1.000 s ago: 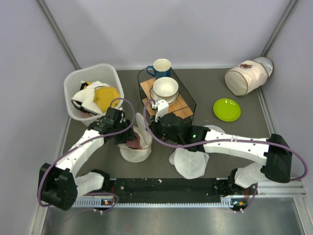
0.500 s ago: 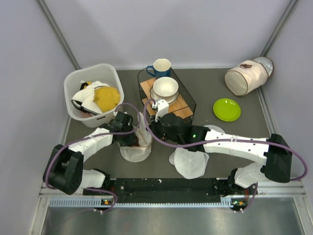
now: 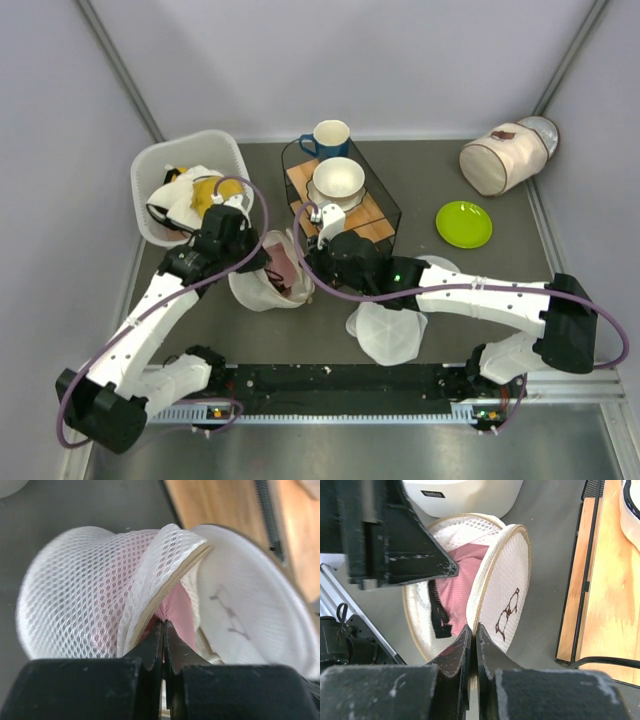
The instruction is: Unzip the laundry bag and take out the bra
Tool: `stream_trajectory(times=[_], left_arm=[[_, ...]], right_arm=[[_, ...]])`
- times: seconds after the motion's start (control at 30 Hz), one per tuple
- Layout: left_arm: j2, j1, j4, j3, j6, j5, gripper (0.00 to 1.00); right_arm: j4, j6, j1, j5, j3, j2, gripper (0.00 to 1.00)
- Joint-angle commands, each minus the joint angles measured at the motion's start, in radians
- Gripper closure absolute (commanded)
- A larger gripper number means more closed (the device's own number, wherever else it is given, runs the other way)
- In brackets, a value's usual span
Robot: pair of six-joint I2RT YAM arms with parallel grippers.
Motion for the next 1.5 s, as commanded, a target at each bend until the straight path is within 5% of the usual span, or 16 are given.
stream_trajectory(times=[0.0,0.37,0.67,0.93,1.0,1.03,1.17,1.47], left_arm=[[-0.033,-0.003,-0.055,0.068,0.019,0.133,1.0],[-0.044,0.04,0.064,0.062,-0.05,0.376,1.0],[-0.075,0.326,0.371,-0.206,-0.237,0.788,1.0],[-0.025,0.333,0.1,-0.136,-0.001,0.491,0.98],[-0.03,0.331,0.068,-0.103,0.04,0.46,0.79],[-0.033,0.33,0.025,-0.086,0.053,0.43,0.61],[-0.07,0.305,-0.055,0.017,0.111,0.356,0.39],[-0.07,0.183,-0.091,0.015,0.085,0.327,0.61]], right_arm=[[-0.001,0.011,-0.005,0.009,0.012,-0.004,1.0],[-0.001,0.01,-0.005,0.009,0.002,-0.015,1.0],[0.0,0.01,-0.007,0.02,-0.011,-0.021,1.0],[-0.001,0.002,-0.007,0.018,-0.004,-0.016,1.0],[-0.004,0.001,-0.007,0.012,0.0,-0.013,1.0],[-0.006,0.001,-0.005,0.012,0.002,-0.015,1.0],[-0.009,-0.001,-0.007,0.012,0.012,-0.002,1.0],[-0.011,-0.001,-0.007,0.004,0.035,0.024,1.0]])
